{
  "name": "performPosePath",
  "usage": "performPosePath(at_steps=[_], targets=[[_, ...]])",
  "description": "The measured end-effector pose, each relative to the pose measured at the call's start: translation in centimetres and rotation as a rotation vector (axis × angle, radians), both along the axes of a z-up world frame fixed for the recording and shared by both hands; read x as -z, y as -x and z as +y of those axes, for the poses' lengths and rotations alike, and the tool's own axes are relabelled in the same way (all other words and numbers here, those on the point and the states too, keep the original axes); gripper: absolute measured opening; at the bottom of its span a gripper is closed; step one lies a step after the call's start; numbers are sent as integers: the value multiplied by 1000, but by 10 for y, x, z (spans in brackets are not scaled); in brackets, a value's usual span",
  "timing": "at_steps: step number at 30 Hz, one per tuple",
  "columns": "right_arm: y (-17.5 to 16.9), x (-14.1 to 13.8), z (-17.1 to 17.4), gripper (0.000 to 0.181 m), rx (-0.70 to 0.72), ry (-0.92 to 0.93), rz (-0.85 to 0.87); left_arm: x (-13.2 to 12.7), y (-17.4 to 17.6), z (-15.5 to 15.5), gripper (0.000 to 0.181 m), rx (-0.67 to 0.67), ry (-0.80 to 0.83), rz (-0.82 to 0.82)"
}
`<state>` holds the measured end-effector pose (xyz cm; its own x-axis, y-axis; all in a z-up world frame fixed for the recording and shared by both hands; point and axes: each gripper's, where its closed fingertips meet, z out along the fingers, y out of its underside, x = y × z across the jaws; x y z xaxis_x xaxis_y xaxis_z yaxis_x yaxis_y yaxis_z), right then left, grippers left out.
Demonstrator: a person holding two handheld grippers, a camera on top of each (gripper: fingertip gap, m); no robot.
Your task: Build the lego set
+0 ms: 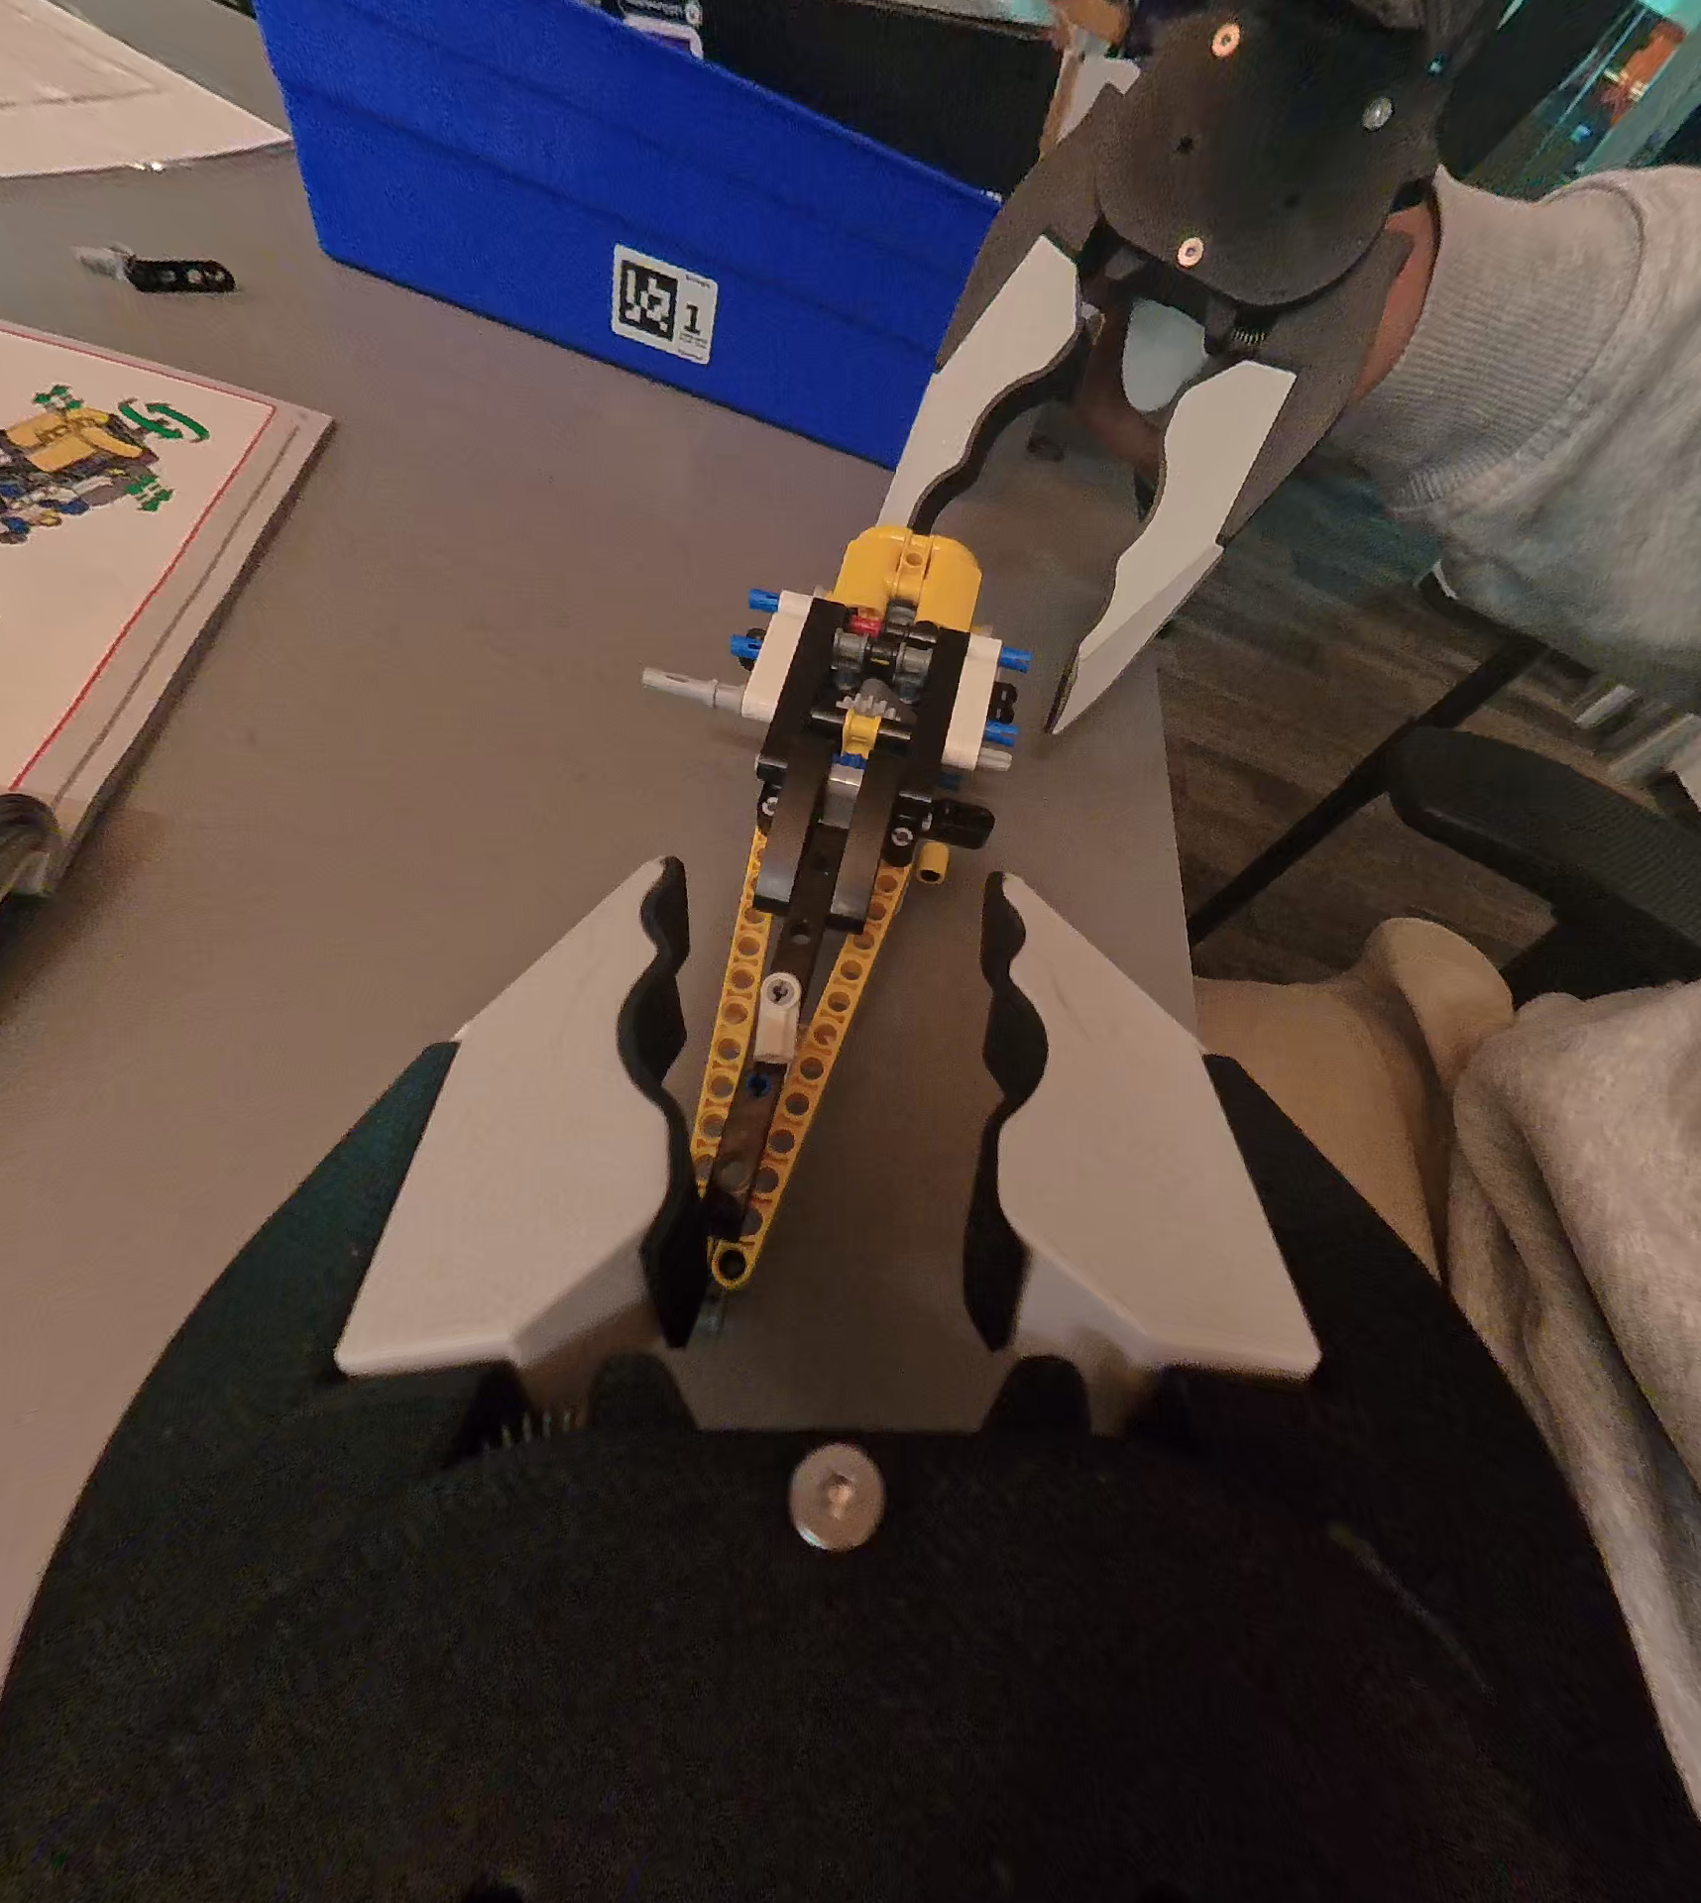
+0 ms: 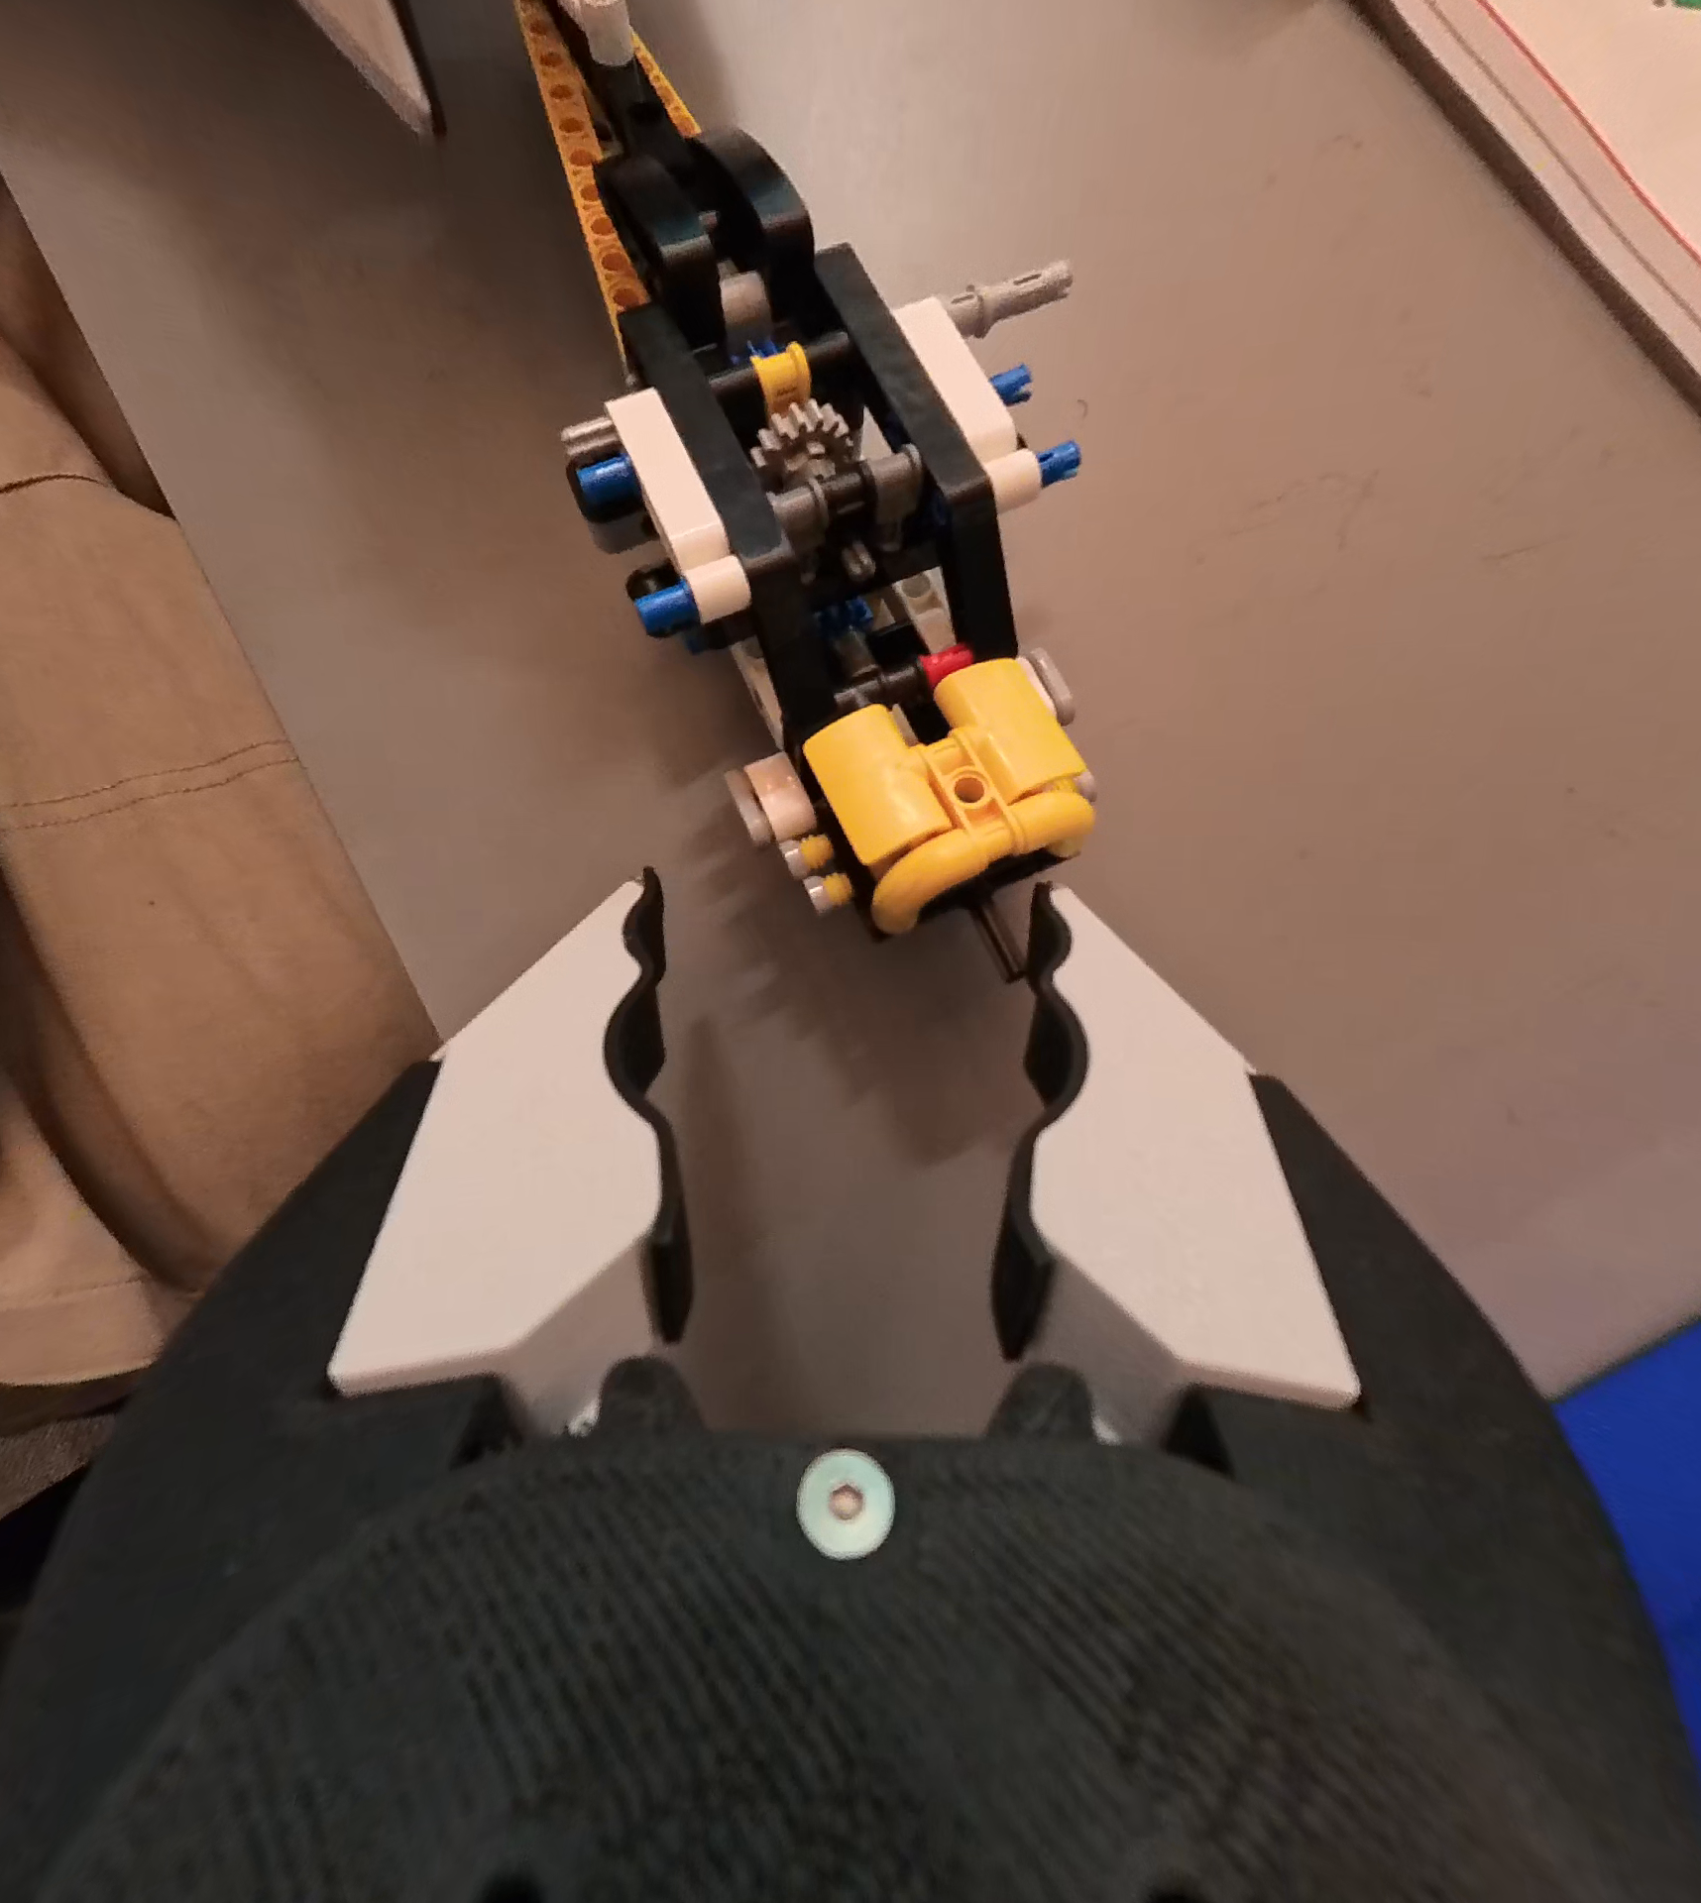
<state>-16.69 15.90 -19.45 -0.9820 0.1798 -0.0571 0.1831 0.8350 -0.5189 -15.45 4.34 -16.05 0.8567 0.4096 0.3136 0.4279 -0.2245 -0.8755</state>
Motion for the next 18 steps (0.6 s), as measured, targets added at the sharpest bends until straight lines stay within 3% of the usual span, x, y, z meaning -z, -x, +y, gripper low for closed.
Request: performPosePath(at_steps=[14, 18], targets=[[1, 0, 9, 74, 25, -8, 7, -1, 3, -2, 56, -14, -21, -7], [12, -12, 16, 81, 66, 4, 51, -3, 5, -4, 56, -23, -38, -13]])
